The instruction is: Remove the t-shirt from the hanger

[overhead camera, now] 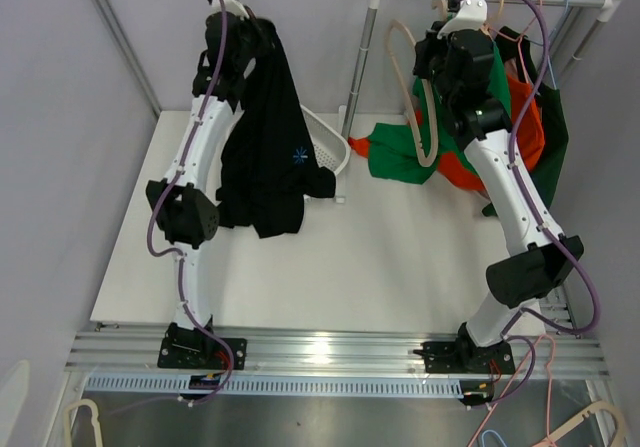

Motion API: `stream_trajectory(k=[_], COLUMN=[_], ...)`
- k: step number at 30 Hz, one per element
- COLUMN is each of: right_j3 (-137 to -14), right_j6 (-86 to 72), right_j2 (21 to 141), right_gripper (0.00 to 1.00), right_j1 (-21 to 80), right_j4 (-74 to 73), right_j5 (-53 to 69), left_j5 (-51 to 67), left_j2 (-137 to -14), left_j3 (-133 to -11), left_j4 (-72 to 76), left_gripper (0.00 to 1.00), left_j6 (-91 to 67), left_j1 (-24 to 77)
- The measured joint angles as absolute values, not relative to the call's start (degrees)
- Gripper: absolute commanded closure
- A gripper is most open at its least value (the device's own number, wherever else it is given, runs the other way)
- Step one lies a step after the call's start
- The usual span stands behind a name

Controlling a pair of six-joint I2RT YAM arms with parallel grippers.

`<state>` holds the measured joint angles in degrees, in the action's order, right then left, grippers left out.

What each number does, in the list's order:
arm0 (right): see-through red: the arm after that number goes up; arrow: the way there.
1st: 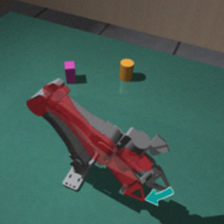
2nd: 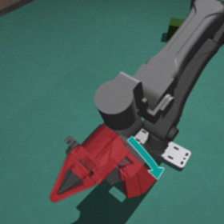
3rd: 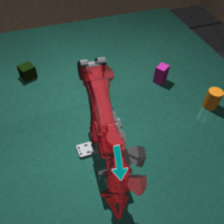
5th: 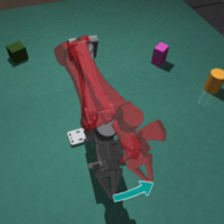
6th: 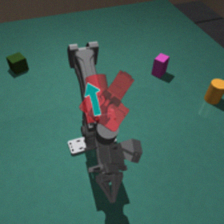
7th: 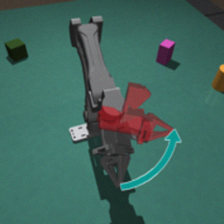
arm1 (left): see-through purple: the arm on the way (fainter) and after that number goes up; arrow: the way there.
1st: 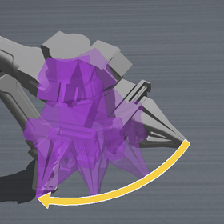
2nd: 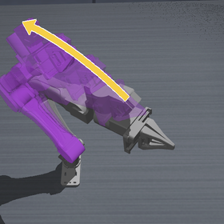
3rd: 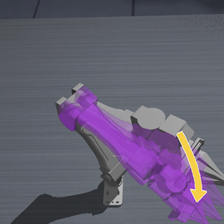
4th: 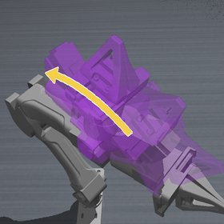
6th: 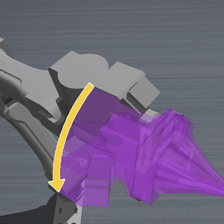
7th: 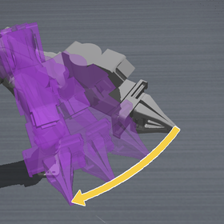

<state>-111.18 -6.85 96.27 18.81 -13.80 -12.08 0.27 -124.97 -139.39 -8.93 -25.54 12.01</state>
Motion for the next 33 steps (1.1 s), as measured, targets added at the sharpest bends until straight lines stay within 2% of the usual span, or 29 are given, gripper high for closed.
stream_trajectory(k=[11, 16, 21, 23, 29, 32, 33], right_j3=[-126.91, -133.86, -137.29, -137.93, -138.30, -138.96, -139.13], right_j6=[-7.25, -7.22, -7.29, -7.49, -8.12, -8.25, -8.34], right_j2=[106.48, 110.85, 113.89, 114.89, 117.23, 118.19, 118.39], right_gripper=[1.00, 1.00, 1.00, 1.00, 1.00, 1.00, 1.00], right_j1=[18.52, 18.17, 17.87, 17.76, 17.61, 17.52, 17.50], right_j4=[-17.34, -18.15, -18.46, -18.65, -18.59, -17.93, -18.00], right_j5=[-8.27, -7.20, -6.52, -6.37, -6.07, -5.80, -5.65], left_j5=[6.81, 12.43, 15.35, 15.94, 19.27, 21.98, 22.68], left_j2=[-125.05, -120.92, -119.07, -119.04, -119.20, -122.08, -123.31], left_j3=[-131.07, -113.51, -93.56, -89.41, -88.71, -94.04, -96.27], left_j4=[-30.50, -35.24, -33.82, -33.58, -33.78, -35.73, -36.47], left_gripper=[0.99, 0.99, 0.99, 0.99, 0.98, 0.88, 0.81], left_j6=[-32.16, -36.75, -39.48, -40.36, -40.86, -40.53, -40.21], left_j1=[11.97, 12.38, 14.04, 14.59, 14.28, 12.93, 12.49])
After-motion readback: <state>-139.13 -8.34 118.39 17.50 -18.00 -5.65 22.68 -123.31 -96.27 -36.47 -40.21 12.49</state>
